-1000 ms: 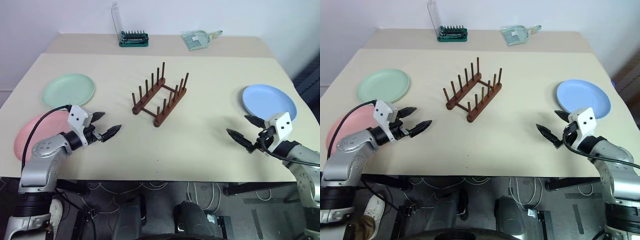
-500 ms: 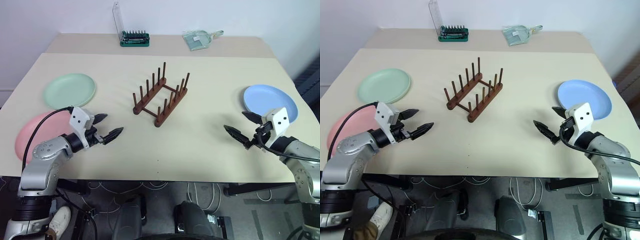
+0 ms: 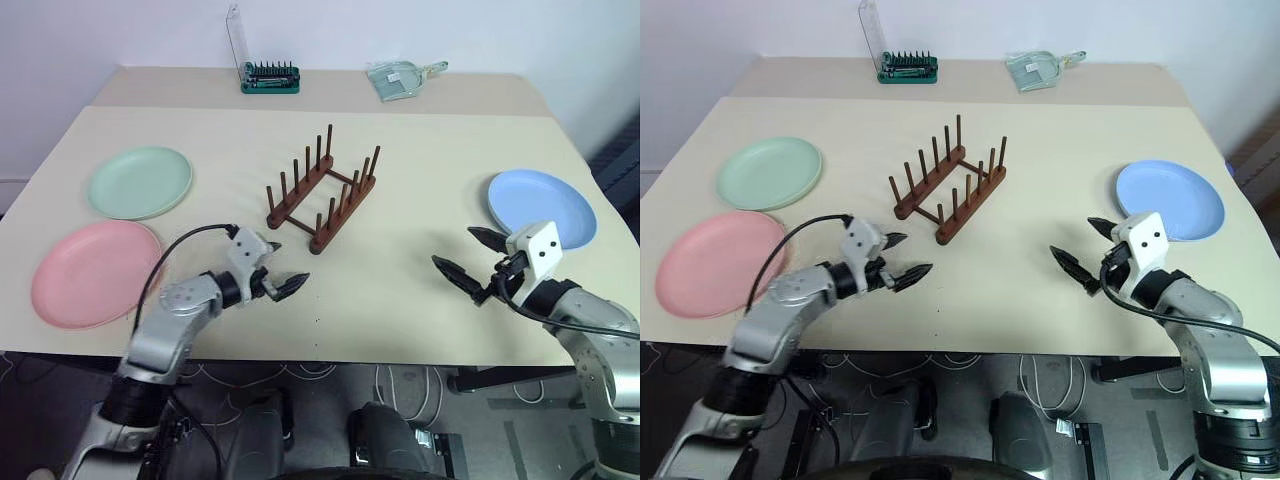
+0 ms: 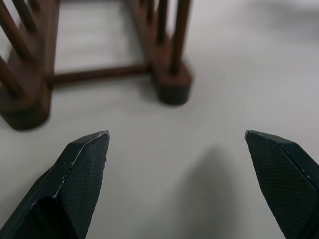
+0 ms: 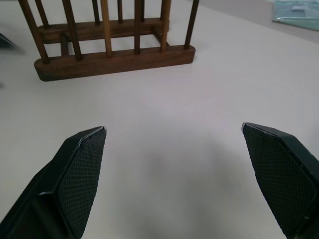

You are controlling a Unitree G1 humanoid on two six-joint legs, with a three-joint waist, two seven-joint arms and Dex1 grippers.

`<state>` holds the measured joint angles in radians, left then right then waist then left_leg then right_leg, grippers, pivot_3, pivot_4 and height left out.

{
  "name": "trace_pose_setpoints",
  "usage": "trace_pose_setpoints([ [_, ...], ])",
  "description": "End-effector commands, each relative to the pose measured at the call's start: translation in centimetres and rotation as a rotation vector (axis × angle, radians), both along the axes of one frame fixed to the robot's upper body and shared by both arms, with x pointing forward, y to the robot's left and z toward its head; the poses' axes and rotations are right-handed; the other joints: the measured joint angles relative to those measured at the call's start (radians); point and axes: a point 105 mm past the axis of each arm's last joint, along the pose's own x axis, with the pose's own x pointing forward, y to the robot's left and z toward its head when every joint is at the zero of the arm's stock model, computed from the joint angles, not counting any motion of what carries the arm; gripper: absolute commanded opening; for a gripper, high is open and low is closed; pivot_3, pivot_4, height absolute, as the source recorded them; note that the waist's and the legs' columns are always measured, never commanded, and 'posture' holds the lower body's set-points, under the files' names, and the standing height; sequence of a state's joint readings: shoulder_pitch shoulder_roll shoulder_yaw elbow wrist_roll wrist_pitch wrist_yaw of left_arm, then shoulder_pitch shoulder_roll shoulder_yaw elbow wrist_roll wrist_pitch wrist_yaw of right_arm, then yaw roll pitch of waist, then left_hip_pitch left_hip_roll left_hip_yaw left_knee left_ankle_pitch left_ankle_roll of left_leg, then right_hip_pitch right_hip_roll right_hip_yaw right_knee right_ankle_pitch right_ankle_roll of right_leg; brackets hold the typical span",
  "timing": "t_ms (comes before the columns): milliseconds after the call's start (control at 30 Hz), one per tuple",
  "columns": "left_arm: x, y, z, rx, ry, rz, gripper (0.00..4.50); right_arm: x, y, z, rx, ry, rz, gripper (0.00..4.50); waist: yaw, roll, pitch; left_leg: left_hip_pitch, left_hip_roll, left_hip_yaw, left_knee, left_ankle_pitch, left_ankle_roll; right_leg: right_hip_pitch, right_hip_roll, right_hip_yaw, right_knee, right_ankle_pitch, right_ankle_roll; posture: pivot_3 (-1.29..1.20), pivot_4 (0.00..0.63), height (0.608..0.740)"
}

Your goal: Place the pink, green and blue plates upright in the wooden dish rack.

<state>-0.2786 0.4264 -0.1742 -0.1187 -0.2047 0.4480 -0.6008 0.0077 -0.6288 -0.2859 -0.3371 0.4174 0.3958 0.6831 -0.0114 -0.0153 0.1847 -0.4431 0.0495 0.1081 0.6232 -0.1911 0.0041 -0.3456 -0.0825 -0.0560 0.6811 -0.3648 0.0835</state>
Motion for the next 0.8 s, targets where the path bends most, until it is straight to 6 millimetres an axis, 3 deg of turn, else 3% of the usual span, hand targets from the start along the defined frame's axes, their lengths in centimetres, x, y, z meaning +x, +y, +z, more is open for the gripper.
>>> trace_pose_setpoints([
  [33, 0.0, -1.5, -0.5, -0.008, 0.008, -0.036, 4.50, -0.2, 0.5, 1.1, 0.009, -0.052, 0.002, 4.46, -0.001, 0.001, 0.000, 0.000, 0.000, 0.000, 0.000, 0.000, 0.000, 0.000, 0.000, 0.000, 0.000, 0.000, 0.000, 0.00, 0.150, 0.732],
  [333, 2.2, -4.4, -1.4, -0.010, 0.016, -0.050, 4.50, -0.2, 1.1, 1.7, 0.015, -0.077, 0.001, 4.46, 0.008, 0.001, -0.001, 0.001, 0.000, -0.001, 0.002, 0.000, -0.001, 0.002, 0.000, -0.001, 0.000, 0.000, 0.000, 0.00, 0.150, 0.732],
  [500, 2.4, -6.0, -1.2, -0.052, 0.039, -0.072, 4.50, -0.4, 1.3, 1.3, 0.022, -0.074, -0.003, 4.46, 0.011, 0.001, -0.001, 0.001, 0.000, -0.001, 0.003, 0.000, -0.001, 0.003, 0.000, -0.001, 0.000, 0.000, 0.000, 0.00, 0.150, 0.732],
  [600, 2.2, -6.2, -1.2, -0.056, 0.043, -0.083, 3.68, -0.4, 1.4, 1.2, 0.029, -0.074, -0.004, 4.50, 0.016, 0.001, -0.001, 0.001, 0.000, -0.001, 0.003, 0.000, -0.001, 0.003, 0.000, -0.001, 0.000, 0.000, 0.000, 0.00, 0.150, 0.732],
  [800, 2.4, -5.1, -0.8, -0.076, 0.030, -0.070, 0.76, -0.5, 2.1, 0.8, 0.046, -0.051, 0.029, 4.50, 0.017, 0.001, -0.001, 0.001, 0.000, -0.001, 0.003, 0.001, -0.001, 0.003, 0.000, -0.001, 0.000, 0.000, 0.000, 0.00, 0.150, 0.732],
])
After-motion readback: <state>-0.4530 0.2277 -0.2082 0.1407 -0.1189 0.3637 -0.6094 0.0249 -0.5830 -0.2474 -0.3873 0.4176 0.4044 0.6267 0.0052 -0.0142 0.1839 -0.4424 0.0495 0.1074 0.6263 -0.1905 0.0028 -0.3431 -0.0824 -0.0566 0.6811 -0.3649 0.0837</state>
